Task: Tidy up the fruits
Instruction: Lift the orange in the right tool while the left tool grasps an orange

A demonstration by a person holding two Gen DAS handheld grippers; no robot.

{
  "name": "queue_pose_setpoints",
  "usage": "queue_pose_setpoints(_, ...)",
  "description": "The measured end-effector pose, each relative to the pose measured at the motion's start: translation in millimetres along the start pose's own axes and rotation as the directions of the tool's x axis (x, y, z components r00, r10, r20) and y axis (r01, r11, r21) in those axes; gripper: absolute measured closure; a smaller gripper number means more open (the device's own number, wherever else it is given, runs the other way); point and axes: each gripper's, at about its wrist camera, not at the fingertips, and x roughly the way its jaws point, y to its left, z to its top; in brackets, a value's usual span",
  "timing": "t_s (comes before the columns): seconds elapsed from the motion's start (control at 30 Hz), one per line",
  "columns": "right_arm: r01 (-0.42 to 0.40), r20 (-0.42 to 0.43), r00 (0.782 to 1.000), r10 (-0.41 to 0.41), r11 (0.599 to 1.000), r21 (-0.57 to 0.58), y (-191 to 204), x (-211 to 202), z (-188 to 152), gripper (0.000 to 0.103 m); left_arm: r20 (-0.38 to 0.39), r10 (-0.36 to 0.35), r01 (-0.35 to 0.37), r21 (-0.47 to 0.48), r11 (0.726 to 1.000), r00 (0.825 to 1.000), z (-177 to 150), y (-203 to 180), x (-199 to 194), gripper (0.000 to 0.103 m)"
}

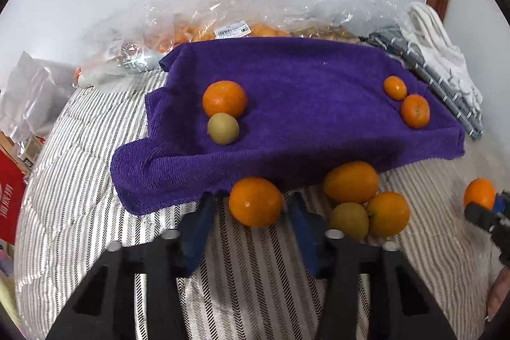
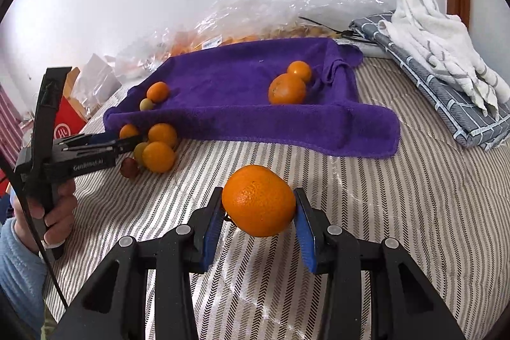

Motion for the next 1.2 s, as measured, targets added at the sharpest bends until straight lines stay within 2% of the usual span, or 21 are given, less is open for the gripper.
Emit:
queue_pose_setpoints(0.2, 0.012, -0.006, 1.0, -0.012, 1.0, -0.013, 2.5, 1.5, -0.2, 0.061, 0.073, -0.111, 0.117, -0.092, 0.989, 0.991, -4.7, 18.5, -11.4, 0.068)
queue_pose_setpoints(0.3, 0.03, 0.001, 1.0, -0.03, 0.999, -0.013, 2.8, -0.5, -0.5, 0.061, 0.125, -0.095, 0.108, -0.107, 0.988, 0.988, -8.2, 25.0, -23.2, 0.069)
queue_pose_setpoints(0.37, 0.036, 0.007, 0.999, -0.036, 0.999, -0.008, 2.1, -3.1, -0.9, 0.061, 0.15, -0.087, 0.104, -0.107, 0.989, 0.985, -9.7, 27.5, -30.5, 0.073)
queue_pose_setpoints(0.4, 0.037, 0.005, 0.999, -0.037, 0.999, 0.004, 0.7, -4.4, -1.0, 0.061, 0.16, -0.09, 0.109, -0.111, 0.988, 0.983, -10.5, 29.5, -34.6, 0.076)
queue_pose_setpoints(0.53, 0.01, 0.001, 1.0, -0.01, 0.999, 0.041, -2.4, -16.3, 4.9, 0.061, 0.19, -0.119, 0.146, -0.133, 0.98, 0.975, -10.0, 39.1, -47.7, 0.076)
queue_pose_setpoints(0.6, 0.021, 0.02, 1.0, -0.021, 0.999, 0.029, 0.2, -23.6, 12.5, 0.061, 0.181, -0.117, 0.143, -0.141, 0.98, 0.977, -8.2, 40.5, -47.1, 0.076)
queue_pose_setpoints(0.73, 0.064, 0.055, 0.996, -0.063, 0.998, -0.008, 9.4, -33.1, 25.1, 0.061, 0.107, -0.185, 0.199, -0.145, 0.969, 0.977, -13.9, 39.5, -34.6, 0.075)
queue_pose_setpoints(0.9, 0.063, 0.052, 0.997, -0.061, 0.998, -0.031, 19.8, -30.8, 23.1, 0.061, 0.047, -0.142, 0.145, -0.08, 0.986, 0.989, -23.5, 26.8, -23.6, 0.073)
queue_pose_setpoints(1.07, 0.06, 0.032, 0.998, -0.059, 0.997, -0.047, 25.1, -25.1, 14.3, 0.061, 0.017, -0.118, 0.119, -0.07, 0.99, 0.993, -24.1, 23.6, -17.7, 0.073)
queue_pose_setpoints(1.2, 0.056, 0.029, 0.998, -0.055, 0.998, -0.041, 24.3, -25.1, 11.6, 0.061, 0.011, -0.147, 0.147, -0.083, 0.986, 0.989, -14.4, 20.4, -15.0, 0.056)
